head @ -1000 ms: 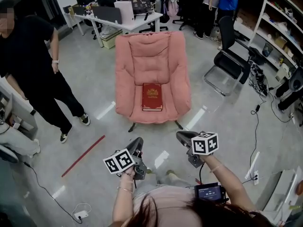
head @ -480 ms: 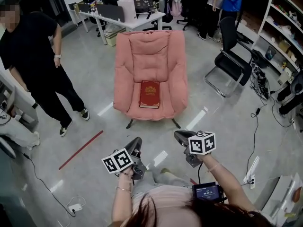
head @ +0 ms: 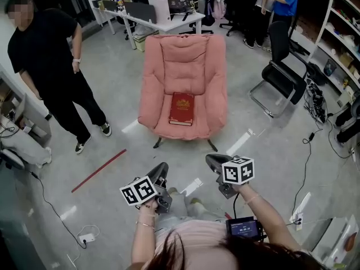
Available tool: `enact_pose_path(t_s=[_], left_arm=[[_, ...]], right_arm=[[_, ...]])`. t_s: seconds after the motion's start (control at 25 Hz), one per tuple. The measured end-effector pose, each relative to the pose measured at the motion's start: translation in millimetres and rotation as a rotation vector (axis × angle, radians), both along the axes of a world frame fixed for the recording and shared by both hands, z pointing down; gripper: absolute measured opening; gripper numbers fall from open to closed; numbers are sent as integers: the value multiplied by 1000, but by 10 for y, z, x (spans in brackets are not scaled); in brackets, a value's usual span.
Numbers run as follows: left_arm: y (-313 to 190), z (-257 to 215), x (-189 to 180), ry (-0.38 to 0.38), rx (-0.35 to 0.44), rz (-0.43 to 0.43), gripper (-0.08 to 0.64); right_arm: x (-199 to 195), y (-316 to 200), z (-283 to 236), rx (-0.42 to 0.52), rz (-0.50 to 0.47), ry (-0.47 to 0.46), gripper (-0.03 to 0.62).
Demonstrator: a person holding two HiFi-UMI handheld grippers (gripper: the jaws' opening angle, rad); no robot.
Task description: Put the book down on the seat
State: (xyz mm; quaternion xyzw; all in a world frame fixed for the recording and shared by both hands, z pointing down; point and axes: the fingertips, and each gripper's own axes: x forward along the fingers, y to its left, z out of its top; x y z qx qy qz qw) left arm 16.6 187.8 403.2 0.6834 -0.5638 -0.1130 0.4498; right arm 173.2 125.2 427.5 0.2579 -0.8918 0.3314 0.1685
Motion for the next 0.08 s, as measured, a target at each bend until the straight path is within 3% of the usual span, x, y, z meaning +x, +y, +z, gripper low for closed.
enact_pose_path(t_s=[0.08], left_arm=[[17, -3, -28, 5, 2, -18, -2]], right_arm=[[-7, -4, -4, 2, -1, -14, 15]])
